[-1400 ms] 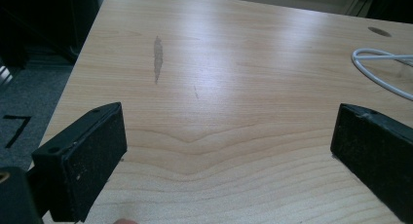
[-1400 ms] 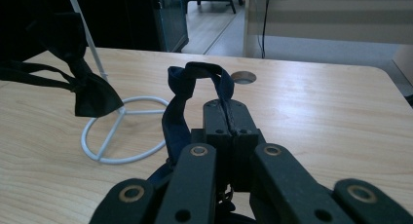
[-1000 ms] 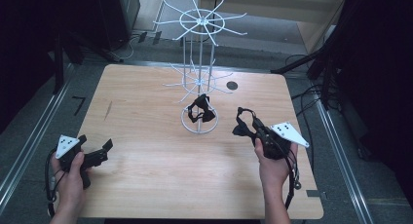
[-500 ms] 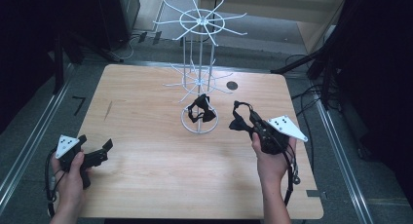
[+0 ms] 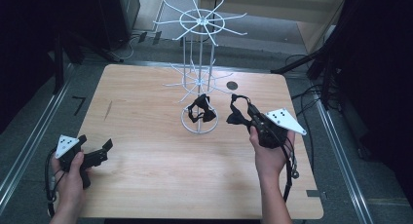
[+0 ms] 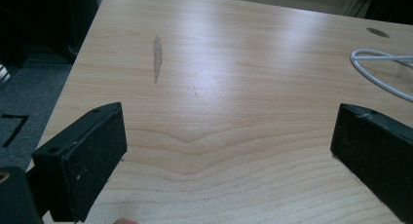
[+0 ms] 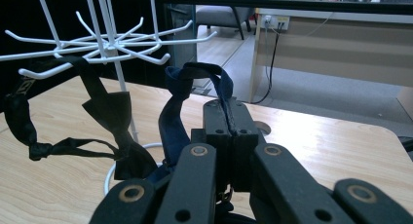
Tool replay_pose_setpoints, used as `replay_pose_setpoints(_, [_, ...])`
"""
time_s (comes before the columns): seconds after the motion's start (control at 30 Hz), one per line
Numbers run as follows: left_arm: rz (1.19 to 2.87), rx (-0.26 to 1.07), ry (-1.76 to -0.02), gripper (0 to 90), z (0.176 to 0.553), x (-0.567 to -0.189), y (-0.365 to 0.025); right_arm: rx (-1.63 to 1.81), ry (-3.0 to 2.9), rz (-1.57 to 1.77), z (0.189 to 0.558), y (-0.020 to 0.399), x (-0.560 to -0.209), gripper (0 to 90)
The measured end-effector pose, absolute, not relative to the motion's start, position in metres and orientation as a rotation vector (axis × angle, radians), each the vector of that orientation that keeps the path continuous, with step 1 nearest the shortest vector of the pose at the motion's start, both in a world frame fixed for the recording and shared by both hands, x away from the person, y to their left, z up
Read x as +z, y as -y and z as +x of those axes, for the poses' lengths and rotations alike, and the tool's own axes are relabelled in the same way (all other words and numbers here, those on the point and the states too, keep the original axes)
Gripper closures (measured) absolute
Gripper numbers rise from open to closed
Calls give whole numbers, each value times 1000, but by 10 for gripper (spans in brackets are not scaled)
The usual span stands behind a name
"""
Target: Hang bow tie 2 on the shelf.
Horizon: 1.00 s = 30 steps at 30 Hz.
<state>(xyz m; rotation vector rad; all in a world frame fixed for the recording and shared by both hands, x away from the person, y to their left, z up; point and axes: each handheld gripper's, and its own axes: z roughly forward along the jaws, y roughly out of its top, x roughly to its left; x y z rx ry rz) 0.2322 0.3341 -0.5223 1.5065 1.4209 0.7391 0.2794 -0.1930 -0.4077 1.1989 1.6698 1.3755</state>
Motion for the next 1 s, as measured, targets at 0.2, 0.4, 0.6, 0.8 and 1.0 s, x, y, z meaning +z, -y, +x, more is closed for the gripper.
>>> replay_pose_setpoints(0.2, [1507, 740, -1420, 2, 232, -522, -334, 1385, -1664, 1184, 274, 196, -404, 900])
replay_pose_setpoints(0.4, [1504, 743, -1419, 2, 232, -522, -333, 1404, -1671, 1163, 267, 196, -401, 900])
replay_pose_setpoints(0.6, [1507, 741, -1418, 2, 232, -522, -333, 1415, -1685, 1137, 266, 193, -397, 900])
replay_pose_setpoints(0.8, [1504, 739, -1419, 2, 232, -522, -333, 1423, -1685, 1111, 268, 190, -393, 900])
replay_pose_setpoints(1.0, [1504, 740, -1418, 2, 232, -522, -333, 1425, -1686, 1102, 271, 187, -389, 900])
